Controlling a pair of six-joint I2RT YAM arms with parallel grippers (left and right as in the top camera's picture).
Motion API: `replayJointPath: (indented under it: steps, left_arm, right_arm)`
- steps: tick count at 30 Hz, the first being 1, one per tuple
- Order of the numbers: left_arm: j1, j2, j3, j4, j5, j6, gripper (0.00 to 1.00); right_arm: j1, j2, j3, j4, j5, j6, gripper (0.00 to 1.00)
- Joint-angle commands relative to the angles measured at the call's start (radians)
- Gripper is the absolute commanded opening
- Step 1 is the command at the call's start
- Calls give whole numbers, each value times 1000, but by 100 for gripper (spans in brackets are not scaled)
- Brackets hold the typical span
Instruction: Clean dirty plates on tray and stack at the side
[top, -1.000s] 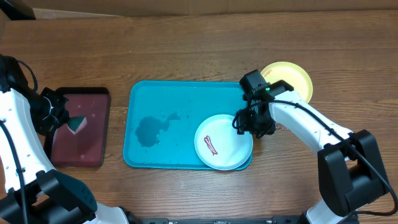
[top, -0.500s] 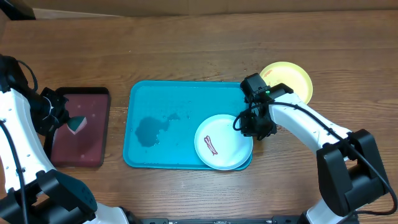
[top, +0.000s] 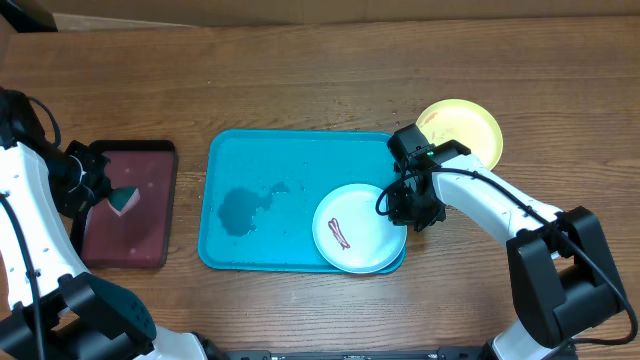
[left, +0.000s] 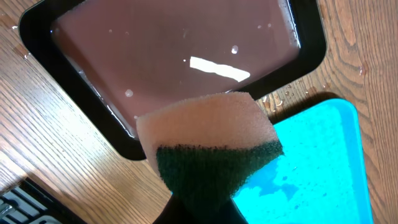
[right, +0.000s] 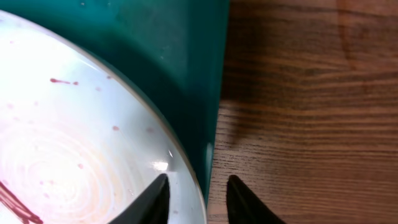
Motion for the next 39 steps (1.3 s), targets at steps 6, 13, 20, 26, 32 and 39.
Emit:
replayJointPath:
  steps: [6, 13, 20, 26, 32, 39]
  left_arm:
    - [-7, 2, 0, 2, 3, 12, 4]
    - [-7, 2, 0, 5, 3, 11, 4]
    - [-7, 2, 0, 5, 14, 13, 5]
    - [-27, 2, 0, 30, 225, 173, 4]
    - [-177, 2, 0, 38, 340, 290, 4]
    - [-421, 4, 0, 69, 263, 283, 4]
  right_arm:
    - [-1, -1, 42, -34, -17, 5, 8]
    - [0, -1, 58, -8, -150, 5, 4]
    - [32, -1, 65, 131, -251, 36, 4]
    - [106, 4, 65, 264, -139, 186, 4]
    - [174, 68, 65, 332, -85, 300, 4]
    - [177, 98, 70, 312, -110, 278, 23]
